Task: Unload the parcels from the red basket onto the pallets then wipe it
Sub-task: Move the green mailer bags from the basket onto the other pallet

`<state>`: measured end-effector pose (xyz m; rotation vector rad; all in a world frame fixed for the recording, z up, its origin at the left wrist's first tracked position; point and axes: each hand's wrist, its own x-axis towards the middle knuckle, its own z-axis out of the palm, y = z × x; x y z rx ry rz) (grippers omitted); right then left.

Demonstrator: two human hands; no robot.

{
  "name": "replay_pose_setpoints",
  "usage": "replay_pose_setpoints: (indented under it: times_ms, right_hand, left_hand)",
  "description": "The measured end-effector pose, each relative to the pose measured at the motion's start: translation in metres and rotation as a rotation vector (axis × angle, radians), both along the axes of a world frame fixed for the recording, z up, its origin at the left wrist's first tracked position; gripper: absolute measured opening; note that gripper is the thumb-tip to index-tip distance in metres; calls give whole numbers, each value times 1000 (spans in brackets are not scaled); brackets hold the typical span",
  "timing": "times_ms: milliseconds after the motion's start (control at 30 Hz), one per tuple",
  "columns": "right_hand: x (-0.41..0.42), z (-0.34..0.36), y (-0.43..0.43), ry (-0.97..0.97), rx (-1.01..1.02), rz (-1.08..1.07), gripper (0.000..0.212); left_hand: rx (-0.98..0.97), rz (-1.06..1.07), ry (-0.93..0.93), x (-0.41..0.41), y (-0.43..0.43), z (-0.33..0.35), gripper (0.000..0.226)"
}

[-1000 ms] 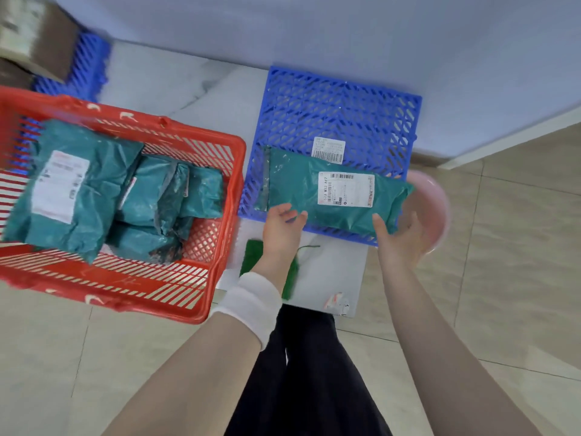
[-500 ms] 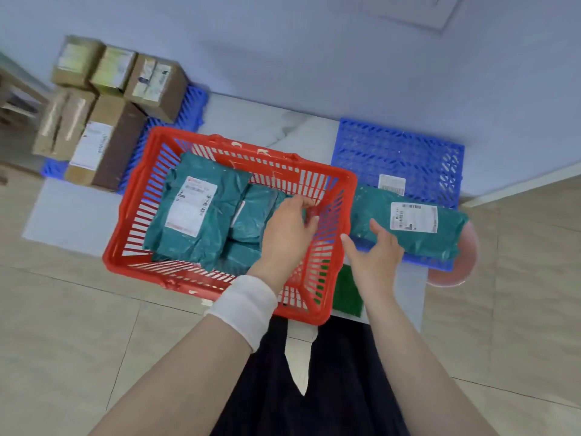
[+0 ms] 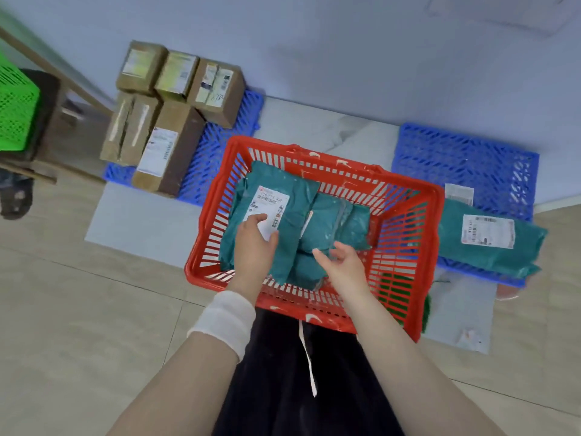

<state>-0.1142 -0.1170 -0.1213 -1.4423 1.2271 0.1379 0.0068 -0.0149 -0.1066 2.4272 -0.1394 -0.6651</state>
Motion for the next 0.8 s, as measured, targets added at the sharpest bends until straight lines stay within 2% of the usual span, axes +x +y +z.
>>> replay_pose_setpoints:
  times_ms: [167,333,467,633,800]
  right_hand:
    - [51,-27,36,118,156,-52,68]
    - [90,-63,57,184,142,-162,77]
    - [102,-74,67,216,135,-185,83]
    - [106,-65,66,206,19,-253,59]
    - [88,-35,56,90,-35,-357,33]
  left_hand:
    - [43,-82,56,45,25,-24,48]
    - [70,-164,149,80,31,-58,59]
    - [74,-147,237,82,31,-67,61]
    - [7,-87,235,85,31,-59,59]
    - [-158,52,400,87,30,-36,64]
